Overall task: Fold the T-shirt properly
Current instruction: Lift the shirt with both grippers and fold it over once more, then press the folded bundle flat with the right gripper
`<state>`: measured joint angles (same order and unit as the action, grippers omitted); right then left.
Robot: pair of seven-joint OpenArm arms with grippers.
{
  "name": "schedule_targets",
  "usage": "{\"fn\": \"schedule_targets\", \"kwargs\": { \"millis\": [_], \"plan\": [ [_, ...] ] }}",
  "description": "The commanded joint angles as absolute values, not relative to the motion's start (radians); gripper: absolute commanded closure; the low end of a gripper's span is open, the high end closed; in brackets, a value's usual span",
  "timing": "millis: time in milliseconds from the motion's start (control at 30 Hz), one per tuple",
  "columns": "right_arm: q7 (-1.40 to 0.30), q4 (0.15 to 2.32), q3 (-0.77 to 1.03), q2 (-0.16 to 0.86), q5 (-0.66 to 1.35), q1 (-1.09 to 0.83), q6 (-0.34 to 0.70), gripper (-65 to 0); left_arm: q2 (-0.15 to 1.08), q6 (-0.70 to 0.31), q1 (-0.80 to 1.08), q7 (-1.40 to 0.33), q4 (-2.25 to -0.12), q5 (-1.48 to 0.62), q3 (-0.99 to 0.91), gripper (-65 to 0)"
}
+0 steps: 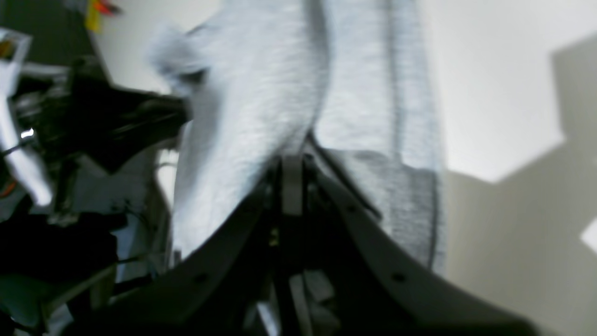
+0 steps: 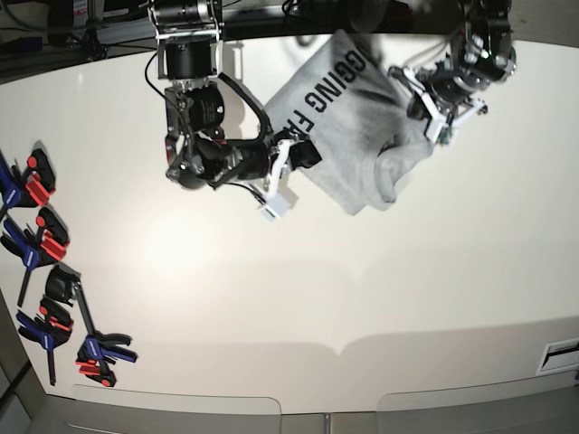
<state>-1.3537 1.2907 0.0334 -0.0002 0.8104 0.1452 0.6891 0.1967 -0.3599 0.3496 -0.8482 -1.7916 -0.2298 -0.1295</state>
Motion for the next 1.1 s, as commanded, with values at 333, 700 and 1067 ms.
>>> {"fn": "schedule_targets", "kwargs": {
  "millis": [333, 700, 1067],
  "plan": [
    [-1.358, 1.518, 0.139, 0.004, 0.910, 0.052, 0.698, 0.0, 0.209, -0.339, 0.058, -0.798, -1.501, -0.229, -0.131, 0.0],
    [-1.128, 1.670, 0.144, -0.018, 0.837, 0.078, 0.698, 0.0, 0.332, -0.336, 0.012, -0.802, -1.649, -0.378, -0.133, 0.0],
    [-1.060, 1.677, -0.023, -0.157, 0.698, 0.097, 0.698, 0.0, 0.350, -0.329, 0.095, -0.805, -1.735, -0.458, -0.271, 0.0]
  ]
}}
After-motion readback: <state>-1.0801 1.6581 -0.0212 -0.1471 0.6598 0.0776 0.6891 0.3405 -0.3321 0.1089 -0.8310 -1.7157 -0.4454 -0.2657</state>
